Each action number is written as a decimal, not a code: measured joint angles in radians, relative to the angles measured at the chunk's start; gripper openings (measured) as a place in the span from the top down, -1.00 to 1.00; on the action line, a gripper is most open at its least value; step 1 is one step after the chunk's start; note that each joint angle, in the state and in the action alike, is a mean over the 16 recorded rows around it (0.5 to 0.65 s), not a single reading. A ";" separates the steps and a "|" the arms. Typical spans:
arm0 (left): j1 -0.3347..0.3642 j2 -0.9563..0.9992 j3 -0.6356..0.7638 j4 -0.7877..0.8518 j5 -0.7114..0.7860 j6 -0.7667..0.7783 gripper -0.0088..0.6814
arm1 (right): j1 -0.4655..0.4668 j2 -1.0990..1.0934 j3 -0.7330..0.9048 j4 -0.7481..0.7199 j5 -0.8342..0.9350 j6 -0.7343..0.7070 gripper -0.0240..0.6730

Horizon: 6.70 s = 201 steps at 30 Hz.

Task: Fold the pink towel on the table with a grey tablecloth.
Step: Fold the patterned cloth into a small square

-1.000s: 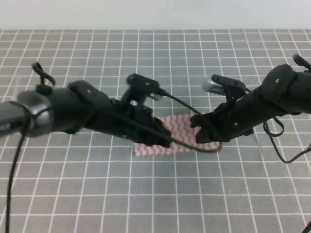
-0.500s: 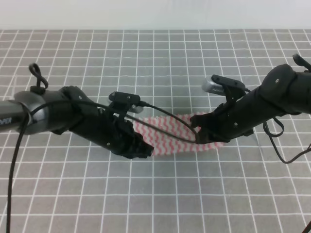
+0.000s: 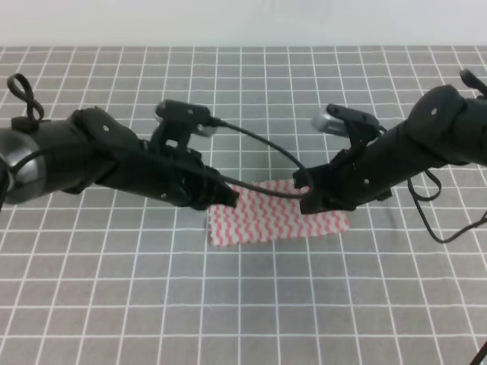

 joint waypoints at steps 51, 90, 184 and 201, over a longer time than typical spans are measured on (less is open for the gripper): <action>0.000 0.124 -0.032 -0.042 -0.064 0.003 0.98 | -0.077 0.103 -0.041 -0.096 -0.104 0.046 0.33; 0.000 0.124 -0.032 -0.040 -0.057 0.006 0.97 | -0.078 0.101 -0.065 -0.031 -0.021 0.027 0.89; 0.171 0.076 -0.036 -0.173 0.043 0.143 0.98 | 0.132 0.163 -0.189 0.247 -0.004 -0.088 0.96; 0.172 0.074 -0.036 -0.178 0.043 0.145 0.98 | 0.134 0.194 -0.189 0.266 -0.017 -0.094 0.96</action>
